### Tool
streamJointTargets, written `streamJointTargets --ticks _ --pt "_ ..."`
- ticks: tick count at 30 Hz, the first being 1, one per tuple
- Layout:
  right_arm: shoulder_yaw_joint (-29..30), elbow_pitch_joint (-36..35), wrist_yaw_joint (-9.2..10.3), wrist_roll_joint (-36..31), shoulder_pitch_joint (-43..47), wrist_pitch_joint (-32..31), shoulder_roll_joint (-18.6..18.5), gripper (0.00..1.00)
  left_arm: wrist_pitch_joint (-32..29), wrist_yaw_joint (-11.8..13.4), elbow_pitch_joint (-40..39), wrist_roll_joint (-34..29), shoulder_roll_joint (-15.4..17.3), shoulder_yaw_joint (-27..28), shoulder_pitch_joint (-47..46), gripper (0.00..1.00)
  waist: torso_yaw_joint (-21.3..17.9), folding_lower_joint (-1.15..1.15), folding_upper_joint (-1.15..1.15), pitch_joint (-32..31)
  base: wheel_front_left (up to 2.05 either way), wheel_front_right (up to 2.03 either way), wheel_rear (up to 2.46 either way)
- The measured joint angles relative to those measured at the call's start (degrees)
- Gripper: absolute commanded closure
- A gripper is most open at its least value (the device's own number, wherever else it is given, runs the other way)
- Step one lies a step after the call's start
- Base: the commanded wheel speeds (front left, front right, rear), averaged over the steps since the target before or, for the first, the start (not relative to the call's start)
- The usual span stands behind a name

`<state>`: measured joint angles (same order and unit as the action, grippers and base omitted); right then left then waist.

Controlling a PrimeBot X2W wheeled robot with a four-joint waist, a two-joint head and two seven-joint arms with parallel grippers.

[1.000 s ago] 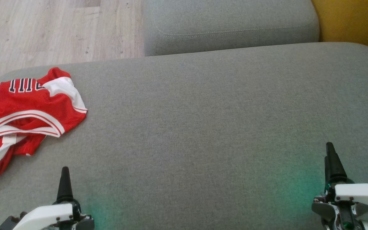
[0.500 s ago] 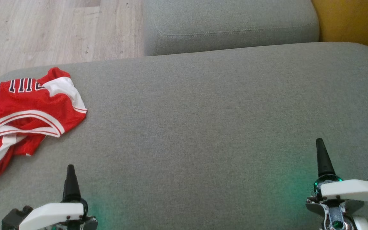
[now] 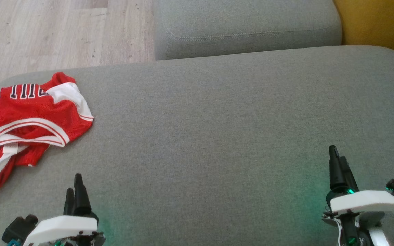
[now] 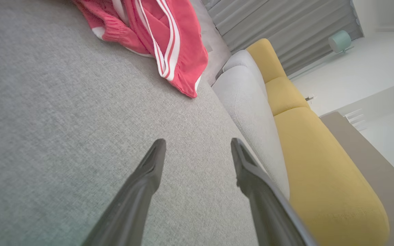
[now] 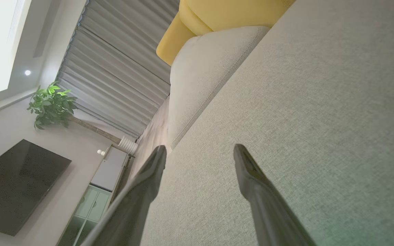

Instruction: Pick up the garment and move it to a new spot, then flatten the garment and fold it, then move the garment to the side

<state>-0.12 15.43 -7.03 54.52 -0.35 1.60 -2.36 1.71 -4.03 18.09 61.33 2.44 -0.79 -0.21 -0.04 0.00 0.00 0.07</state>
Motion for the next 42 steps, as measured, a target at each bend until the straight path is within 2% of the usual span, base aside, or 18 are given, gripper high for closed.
streamJointTargets --ticks 42 --pt "-4.76 0.14 -0.01 -31.90 0.00 7.03 -0.89 0.00 7.03 0.51 -0.77 -30.73 0.08 -1.05 0.72 0.00 0.29 0.00 0.00 -0.07 0.00 0.00 0.00"
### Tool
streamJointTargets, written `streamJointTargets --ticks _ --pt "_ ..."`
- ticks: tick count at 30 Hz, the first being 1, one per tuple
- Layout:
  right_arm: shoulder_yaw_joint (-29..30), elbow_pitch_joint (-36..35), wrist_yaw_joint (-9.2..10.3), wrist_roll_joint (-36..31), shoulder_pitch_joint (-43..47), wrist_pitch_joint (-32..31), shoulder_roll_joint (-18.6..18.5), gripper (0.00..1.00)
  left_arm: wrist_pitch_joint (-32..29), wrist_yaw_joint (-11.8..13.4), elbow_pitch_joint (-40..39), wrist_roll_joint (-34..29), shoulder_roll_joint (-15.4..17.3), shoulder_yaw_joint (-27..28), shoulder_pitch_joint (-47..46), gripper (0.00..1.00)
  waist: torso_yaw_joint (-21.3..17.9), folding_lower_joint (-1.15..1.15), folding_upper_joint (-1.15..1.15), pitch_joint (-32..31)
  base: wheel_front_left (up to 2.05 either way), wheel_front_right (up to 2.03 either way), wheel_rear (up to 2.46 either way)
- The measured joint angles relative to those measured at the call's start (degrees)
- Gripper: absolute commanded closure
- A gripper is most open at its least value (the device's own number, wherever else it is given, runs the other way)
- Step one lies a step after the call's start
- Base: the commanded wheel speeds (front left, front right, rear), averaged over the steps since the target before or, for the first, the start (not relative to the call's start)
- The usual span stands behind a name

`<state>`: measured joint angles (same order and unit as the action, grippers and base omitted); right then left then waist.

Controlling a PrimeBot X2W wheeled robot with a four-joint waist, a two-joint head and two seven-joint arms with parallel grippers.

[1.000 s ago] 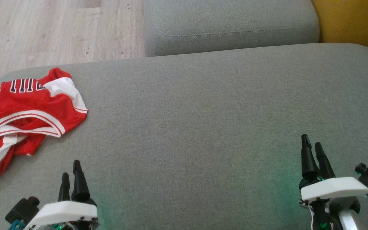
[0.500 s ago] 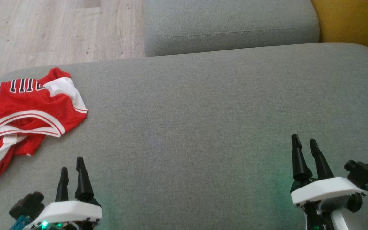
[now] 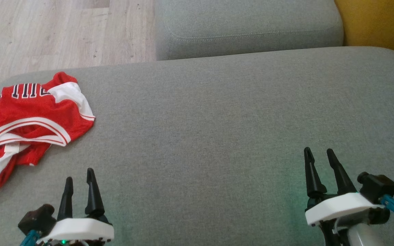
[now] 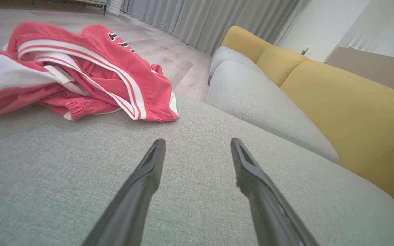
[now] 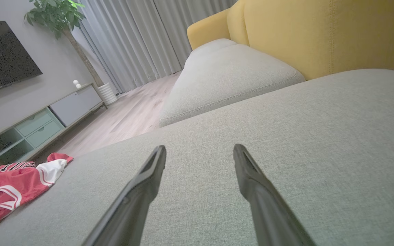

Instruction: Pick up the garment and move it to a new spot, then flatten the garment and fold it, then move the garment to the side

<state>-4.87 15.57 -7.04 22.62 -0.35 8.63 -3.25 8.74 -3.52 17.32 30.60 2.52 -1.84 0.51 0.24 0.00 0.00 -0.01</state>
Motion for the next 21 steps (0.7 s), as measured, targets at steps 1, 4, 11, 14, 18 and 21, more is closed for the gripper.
streamJointTargets --ticks 1,4,11,14,18,21 --pt "-0.02 0.11 0.00 -0.67 0.00 0.02 -0.02 0.00 0.05 0.00 0.00 -0.69 0.00 0.00 0.00 0.00 0.04 0.00 0.00 0.01 0.00 0.00 0.00" --pt "-0.09 0.44 0.00 -2.89 0.00 0.60 -0.14 0.00 0.51 0.00 0.00 -2.82 0.01 -0.01 0.00 0.00 0.14 0.00 0.00 0.05 0.00 0.00 0.00" --pt "-0.23 1.04 0.00 -7.39 0.01 1.93 -0.29 0.00 1.76 0.07 0.98 -7.39 0.18 0.10 0.01 0.00 0.15 0.00 0.00 0.06 0.00 0.00 0.00" --pt "-0.32 1.26 0.00 -9.35 0.01 2.36 -0.30 0.00 2.41 0.08 1.74 -9.38 0.51 0.16 0.01 0.00 0.10 0.00 0.00 0.05 0.00 0.00 0.00" --pt "-0.34 1.38 0.00 -11.12 0.01 3.07 -0.29 0.00 2.94 0.56 3.05 -12.12 0.74 0.14 0.00 0.00 0.02 0.00 0.00 0.10 0.00 0.00 0.00" --pt "-0.05 1.75 0.00 -11.37 0.00 3.53 -0.26 0.00 3.46 0.56 3.96 -14.10 1.03 0.13 -0.03 0.00 -0.05 0.00 0.00 0.12 0.00 0.00 0.00"
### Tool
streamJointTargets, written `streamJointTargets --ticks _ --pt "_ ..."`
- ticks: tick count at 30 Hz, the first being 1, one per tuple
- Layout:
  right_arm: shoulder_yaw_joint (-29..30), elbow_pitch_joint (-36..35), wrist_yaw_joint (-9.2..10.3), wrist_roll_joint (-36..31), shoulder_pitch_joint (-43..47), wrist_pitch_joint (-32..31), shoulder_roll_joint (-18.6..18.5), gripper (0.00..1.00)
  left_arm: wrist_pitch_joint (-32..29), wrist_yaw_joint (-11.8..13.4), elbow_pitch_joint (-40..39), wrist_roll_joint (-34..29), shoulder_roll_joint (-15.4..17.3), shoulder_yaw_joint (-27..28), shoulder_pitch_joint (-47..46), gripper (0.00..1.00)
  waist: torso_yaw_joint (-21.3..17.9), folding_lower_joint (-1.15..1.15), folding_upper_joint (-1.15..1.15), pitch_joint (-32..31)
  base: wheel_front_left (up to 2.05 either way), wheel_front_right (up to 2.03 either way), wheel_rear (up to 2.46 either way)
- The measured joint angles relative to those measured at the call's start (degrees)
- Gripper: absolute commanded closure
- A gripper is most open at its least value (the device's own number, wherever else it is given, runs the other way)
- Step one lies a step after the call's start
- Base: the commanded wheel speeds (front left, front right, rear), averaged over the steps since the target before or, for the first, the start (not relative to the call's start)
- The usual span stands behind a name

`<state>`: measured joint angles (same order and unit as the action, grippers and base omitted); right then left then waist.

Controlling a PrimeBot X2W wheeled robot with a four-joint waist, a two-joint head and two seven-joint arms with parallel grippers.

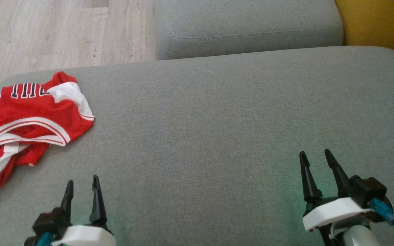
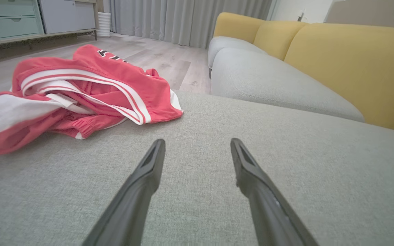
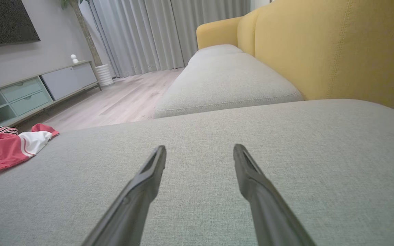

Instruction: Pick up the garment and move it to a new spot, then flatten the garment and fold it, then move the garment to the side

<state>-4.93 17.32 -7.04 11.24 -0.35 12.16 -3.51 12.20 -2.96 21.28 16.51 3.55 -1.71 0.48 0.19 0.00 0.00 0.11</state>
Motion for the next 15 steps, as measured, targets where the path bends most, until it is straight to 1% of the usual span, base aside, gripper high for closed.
streamJointTargets --ticks 10,15 --pt "-0.03 1.86 0.00 -4.85 0.00 1.64 0.02 0.00 1.57 0.54 2.69 -6.32 0.45 -0.52 -0.01 0.00 -0.15 0.00 0.00 -0.35 0.00 0.00 0.00" --pt "-0.18 3.23 -0.01 -5.28 0.00 2.08 0.05 0.00 2.05 0.54 4.63 -7.48 0.97 -0.46 -0.04 0.00 -0.19 0.00 0.00 -0.53 0.00 0.00 0.00"
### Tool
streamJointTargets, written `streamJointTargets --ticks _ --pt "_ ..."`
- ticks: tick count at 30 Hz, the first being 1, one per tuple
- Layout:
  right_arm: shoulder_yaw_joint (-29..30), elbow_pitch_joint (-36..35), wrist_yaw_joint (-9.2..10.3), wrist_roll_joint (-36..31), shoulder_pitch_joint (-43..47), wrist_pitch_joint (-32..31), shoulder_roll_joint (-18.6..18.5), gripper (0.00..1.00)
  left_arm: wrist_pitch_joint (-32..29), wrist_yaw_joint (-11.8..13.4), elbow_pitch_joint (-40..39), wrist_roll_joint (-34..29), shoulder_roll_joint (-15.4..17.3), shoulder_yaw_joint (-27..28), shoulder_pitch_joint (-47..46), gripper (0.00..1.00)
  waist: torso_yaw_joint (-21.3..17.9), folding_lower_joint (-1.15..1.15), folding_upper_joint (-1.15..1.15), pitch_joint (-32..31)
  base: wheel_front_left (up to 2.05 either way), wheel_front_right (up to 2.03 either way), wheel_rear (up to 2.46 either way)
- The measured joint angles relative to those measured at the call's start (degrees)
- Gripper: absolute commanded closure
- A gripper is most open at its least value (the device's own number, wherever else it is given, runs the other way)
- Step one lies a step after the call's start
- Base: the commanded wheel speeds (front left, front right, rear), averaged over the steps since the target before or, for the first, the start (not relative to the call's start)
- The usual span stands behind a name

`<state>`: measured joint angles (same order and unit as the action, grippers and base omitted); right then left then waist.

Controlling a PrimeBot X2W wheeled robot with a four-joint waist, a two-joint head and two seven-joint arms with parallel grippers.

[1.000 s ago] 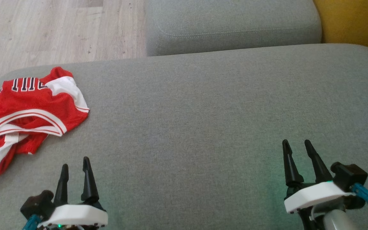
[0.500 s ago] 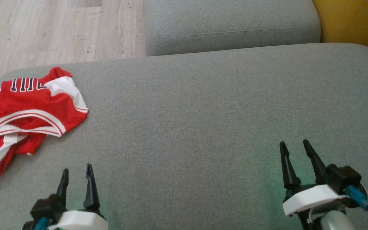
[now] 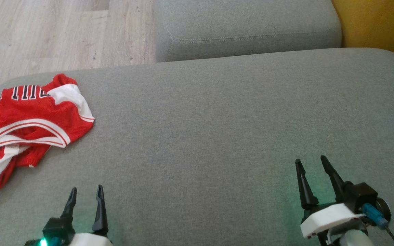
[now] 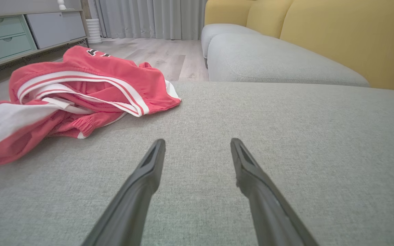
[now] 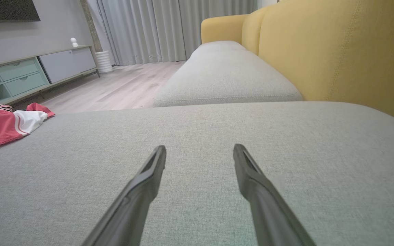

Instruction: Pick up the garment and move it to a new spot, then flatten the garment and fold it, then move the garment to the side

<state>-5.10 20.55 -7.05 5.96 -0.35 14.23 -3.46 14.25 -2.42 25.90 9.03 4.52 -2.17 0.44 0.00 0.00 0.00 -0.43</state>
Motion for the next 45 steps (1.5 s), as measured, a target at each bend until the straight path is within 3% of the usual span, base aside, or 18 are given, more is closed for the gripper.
streamJointTargets --ticks 19,25,32,40,45 --pt "0.01 2.40 0.00 2.55 -0.06 0.00 0.03 0.00 -0.04 0.48 1.90 1.60 0.42 0.18 -0.20 0.00 0.13 0.00 0.00 -0.15 0.00 0.00 0.00" --pt "-0.02 2.34 0.00 2.55 -0.03 0.00 -0.01 0.00 -0.07 0.47 1.89 1.68 0.45 -0.36 -0.75 0.00 1.87 0.00 0.00 -0.24 0.00 0.00 0.00" --pt "-0.70 1.80 0.00 2.53 0.23 0.07 -0.01 0.00 -0.14 0.48 1.87 2.20 0.60 -1.23 -1.32 0.00 8.11 0.00 0.00 -0.62 0.00 0.00 0.00" --pt "-3.64 1.82 0.00 2.53 0.53 0.07 0.18 0.00 -1.18 0.91 0.81 3.70 2.47 0.10 0.76 0.00 19.87 0.00 0.00 -1.32 0.00 0.00 0.00" --pt "-5.32 1.35 0.00 1.80 -0.75 0.08 0.52 0.00 -3.16 0.79 -1.66 5.68 3.33 0.83 2.20 0.00 22.74 -0.01 0.00 -0.30 0.00 0.00 0.00"
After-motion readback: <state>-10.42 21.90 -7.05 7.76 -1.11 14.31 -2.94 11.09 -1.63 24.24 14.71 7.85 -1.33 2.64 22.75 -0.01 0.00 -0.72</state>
